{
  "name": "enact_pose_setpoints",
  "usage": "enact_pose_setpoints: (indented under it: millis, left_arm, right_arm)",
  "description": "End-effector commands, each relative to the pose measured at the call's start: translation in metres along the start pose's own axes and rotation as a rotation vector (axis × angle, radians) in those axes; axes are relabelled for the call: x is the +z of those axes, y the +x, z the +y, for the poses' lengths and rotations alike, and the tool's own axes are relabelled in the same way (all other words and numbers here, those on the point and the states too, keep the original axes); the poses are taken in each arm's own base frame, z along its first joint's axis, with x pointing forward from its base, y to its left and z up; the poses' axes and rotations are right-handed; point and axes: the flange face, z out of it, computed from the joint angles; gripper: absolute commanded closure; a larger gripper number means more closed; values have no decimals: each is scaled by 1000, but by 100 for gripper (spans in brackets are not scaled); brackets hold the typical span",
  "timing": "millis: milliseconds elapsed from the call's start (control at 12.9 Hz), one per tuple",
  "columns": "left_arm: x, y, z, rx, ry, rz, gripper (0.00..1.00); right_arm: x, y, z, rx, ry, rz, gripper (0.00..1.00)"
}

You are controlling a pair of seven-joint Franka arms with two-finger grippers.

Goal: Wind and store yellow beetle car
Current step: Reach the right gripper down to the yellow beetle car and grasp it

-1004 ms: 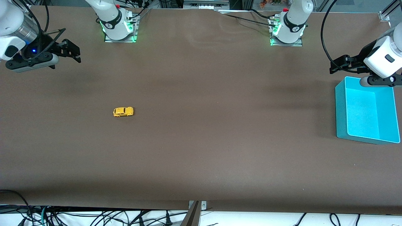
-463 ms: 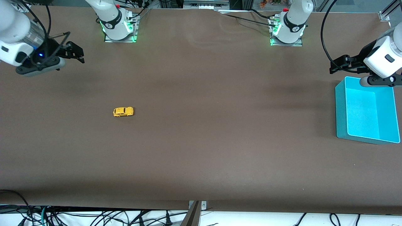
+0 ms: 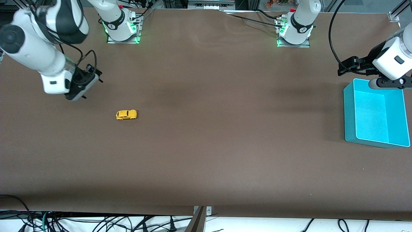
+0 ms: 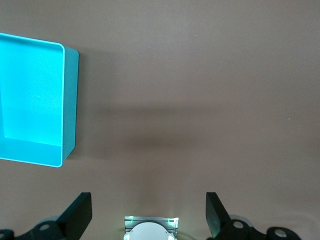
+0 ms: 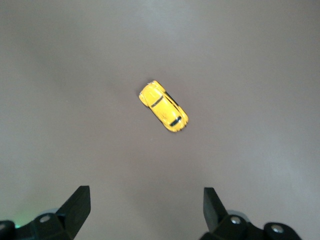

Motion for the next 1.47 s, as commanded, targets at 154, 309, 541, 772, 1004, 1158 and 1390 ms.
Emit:
enact_pose_setpoints:
  millis: [154,309,541,772,1004,1158,1390]
  left_arm:
    - [-5,-1,2,10,-13,5,0]
    - [-5,-2,4,13,-12,5,0]
    - [-5,-2,3,12,-12,5,0]
    - [-5,-2,4,13,-12,5,0]
    - [-5,-2,4,13,-12,5,0]
    - [-5,-2,4,13,-12,5,0]
    - [-5,-2,4,13,-12,5,0]
  right_arm:
    - [101,12,-10,-412,-27,45,0]
    - [133,22,-2,-575,-60,84,0]
    - [173,26,4,-672,-75,113,0]
    - [193,28,5,-675,-84,130,6]
    - [199,28,4,-674,-76,130,37]
    - [200,28,4,-673,-75,130,61]
    - [200,29,3,-712,-77,128,84]
